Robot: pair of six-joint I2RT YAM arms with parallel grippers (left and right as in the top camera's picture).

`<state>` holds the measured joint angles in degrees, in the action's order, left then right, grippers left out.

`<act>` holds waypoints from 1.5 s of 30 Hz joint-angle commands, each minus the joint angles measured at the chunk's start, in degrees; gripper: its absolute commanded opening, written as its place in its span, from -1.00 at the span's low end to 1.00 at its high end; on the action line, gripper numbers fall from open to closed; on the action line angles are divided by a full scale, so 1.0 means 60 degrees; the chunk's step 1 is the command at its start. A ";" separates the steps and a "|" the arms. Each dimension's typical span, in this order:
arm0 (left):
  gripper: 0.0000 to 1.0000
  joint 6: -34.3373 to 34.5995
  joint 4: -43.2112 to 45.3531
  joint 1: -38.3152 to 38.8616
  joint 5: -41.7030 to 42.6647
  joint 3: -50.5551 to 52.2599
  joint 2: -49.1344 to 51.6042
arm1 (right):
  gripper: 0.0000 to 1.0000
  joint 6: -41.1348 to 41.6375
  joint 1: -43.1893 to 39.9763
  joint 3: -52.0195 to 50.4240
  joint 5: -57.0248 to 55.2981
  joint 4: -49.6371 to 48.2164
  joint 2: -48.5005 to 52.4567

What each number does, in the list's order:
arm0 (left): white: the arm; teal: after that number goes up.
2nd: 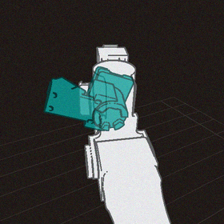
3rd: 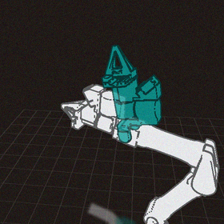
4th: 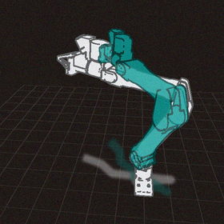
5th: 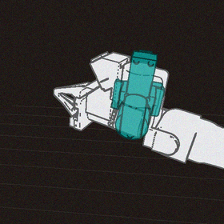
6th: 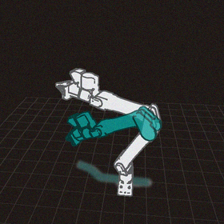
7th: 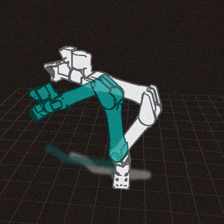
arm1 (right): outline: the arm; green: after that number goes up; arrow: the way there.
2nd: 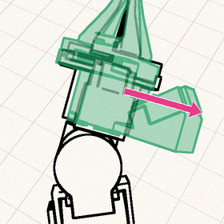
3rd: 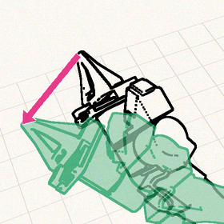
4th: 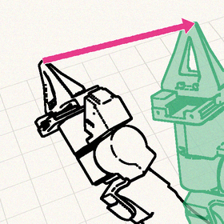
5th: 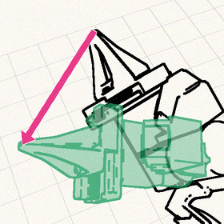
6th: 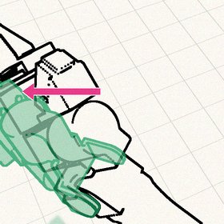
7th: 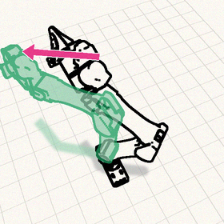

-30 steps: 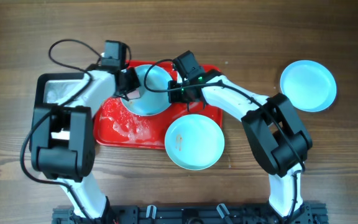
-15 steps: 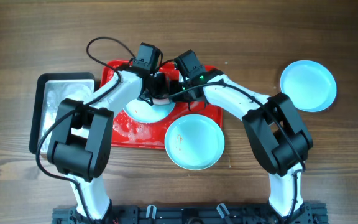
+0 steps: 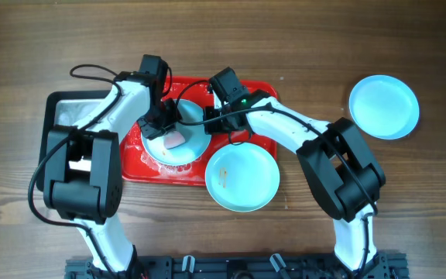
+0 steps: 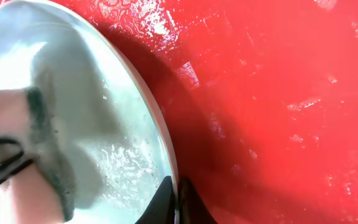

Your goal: Clean dirty plates on tray and stack at the side

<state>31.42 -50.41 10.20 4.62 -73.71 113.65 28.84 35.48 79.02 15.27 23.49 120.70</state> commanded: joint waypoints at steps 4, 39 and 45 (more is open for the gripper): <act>-0.92 -0.0710 -0.2266 -0.0390 -0.2255 0.0495 0.1115 | -0.91 -0.0095 -0.0229 -0.0124 -0.0514 0.0164 0.0280; -0.92 -0.0958 0.4816 0.0685 0.5555 0.2051 0.1297 | -0.91 -0.0098 -0.0229 -0.0124 -0.0441 0.0182 0.0280; -0.92 0.0044 0.4011 0.0423 0.2594 0.2051 0.1297 | -0.91 -0.0095 -0.0226 -0.0124 -0.0437 0.0178 0.0280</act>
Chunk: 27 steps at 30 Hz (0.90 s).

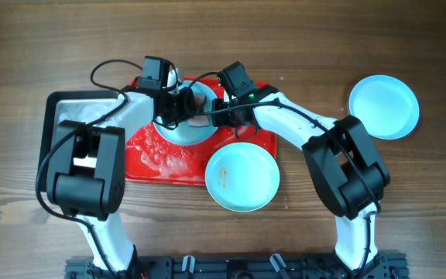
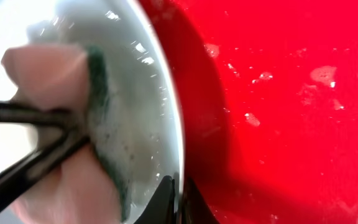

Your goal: Clean dirty plates on tray and stack at the side

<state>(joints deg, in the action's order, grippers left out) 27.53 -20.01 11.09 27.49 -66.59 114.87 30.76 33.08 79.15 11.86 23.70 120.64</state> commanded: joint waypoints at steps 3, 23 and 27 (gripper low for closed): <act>-0.92 0.1479 -0.1916 0.0273 -0.4003 0.0863 0.1093 | -0.91 -0.0415 0.0171 -0.0146 0.0131 0.0146 0.0291; -0.92 0.2273 -0.5737 0.0273 -0.7384 -0.1308 0.1086 | -0.92 -0.0415 0.0175 -0.0146 0.0131 0.0138 0.0291; -0.92 0.1559 -0.6885 0.0197 -0.6586 -0.1942 0.0940 | -0.92 -0.0419 0.0175 -0.0146 0.0131 0.0142 0.0291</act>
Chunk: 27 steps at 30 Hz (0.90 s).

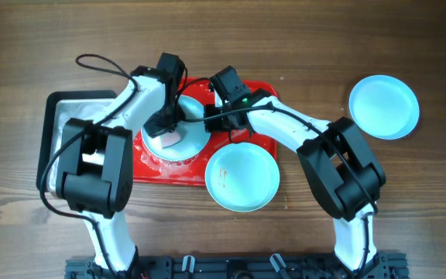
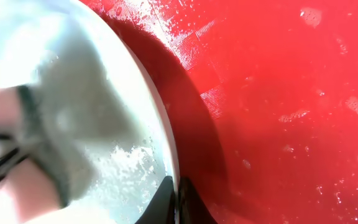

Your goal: Clean dirty plates on tray and stack at the side

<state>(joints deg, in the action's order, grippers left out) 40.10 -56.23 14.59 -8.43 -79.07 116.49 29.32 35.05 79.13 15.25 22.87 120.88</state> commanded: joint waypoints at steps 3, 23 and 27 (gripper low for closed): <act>-0.92 -0.1188 -0.1326 -0.0470 -0.0091 -0.0233 0.0379 | -0.91 -0.0175 -0.0157 -0.0142 -0.0433 0.0277 0.0251; -0.92 -0.3435 -0.2033 -0.2055 0.1931 -0.0484 -0.2182 | -0.80 -0.0368 -0.0157 -0.0146 0.0098 0.0120 0.0251; -0.92 -0.3435 -0.2025 -0.2167 0.1920 -0.0484 -0.2175 | -0.28 -0.0357 -0.0153 -0.0146 0.0273 0.0124 0.0251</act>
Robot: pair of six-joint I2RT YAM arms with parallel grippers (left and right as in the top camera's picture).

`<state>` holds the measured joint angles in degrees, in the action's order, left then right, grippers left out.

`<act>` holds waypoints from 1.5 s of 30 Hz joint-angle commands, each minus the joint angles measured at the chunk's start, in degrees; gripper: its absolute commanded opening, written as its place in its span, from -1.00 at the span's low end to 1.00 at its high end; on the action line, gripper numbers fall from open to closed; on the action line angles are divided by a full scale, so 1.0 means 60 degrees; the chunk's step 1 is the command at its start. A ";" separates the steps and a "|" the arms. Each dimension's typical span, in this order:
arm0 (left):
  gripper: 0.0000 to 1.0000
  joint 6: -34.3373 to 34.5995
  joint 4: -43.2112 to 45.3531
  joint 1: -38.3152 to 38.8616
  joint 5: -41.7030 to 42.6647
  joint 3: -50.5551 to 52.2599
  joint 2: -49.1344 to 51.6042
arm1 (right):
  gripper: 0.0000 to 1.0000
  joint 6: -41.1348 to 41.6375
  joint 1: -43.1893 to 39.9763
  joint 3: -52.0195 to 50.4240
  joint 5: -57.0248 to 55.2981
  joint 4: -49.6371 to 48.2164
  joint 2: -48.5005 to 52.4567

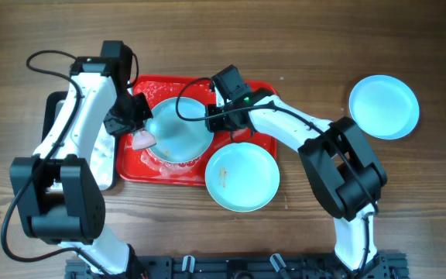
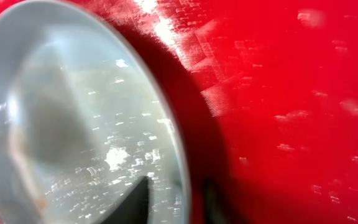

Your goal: Clean dirty plates on tray and stack at the side

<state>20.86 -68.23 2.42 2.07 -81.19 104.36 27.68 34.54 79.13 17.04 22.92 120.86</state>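
A wet light-blue plate (image 1: 178,128) lies on the red tray (image 1: 254,143). In the right wrist view its soapy rim (image 2: 178,143) runs between my right gripper's (image 2: 176,183) two fingers, which stand apart, one inside the plate and one over the tray; the view is blurred. In the overhead view the right gripper (image 1: 210,116) sits at the plate's right rim. My left gripper (image 1: 135,124) is at the plate's left edge, shut on a pink sponge (image 1: 142,140) that hangs beside the rim.
A second light-blue plate (image 1: 242,177) with a small smear overlaps the tray's front right corner. A third plate (image 1: 384,106) lies on the wooden table at the far right. A grey bin (image 1: 53,108) stands left of the tray, partly under the left arm.
The left gripper has moved with the sponge from the middle of the plate to its left edge. The right gripper's fingers, which pinched the rim, now stand apart around it.
The right gripper held the plate's rim pinched at each earlier moment. Meanwhile the sponge in the left gripper was on the plate's face, in a different spot each time. Now the sponge is off the plate's face and the right fingers are spread.
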 commanded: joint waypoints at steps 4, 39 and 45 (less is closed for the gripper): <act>-0.92 -0.0229 0.0004 -0.0138 0.0040 -0.0131 -0.0153 | -0.29 -0.0040 0.0018 -0.0146 -0.0036 0.0113 0.0280; -0.92 -0.0193 0.0488 -0.0127 0.0193 -0.0131 -0.0142 | -0.91 -0.1625 0.0663 -0.0146 -1.0087 0.2626 -0.4503; -0.92 -0.0193 0.0517 -0.0127 0.0193 -0.0131 -0.0142 | -0.91 -0.2102 0.2102 -0.0146 -1.2794 0.2663 -0.4218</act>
<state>20.38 -65.32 1.85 2.52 -81.19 104.36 17.12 42.57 77.91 -44.42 38.98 94.00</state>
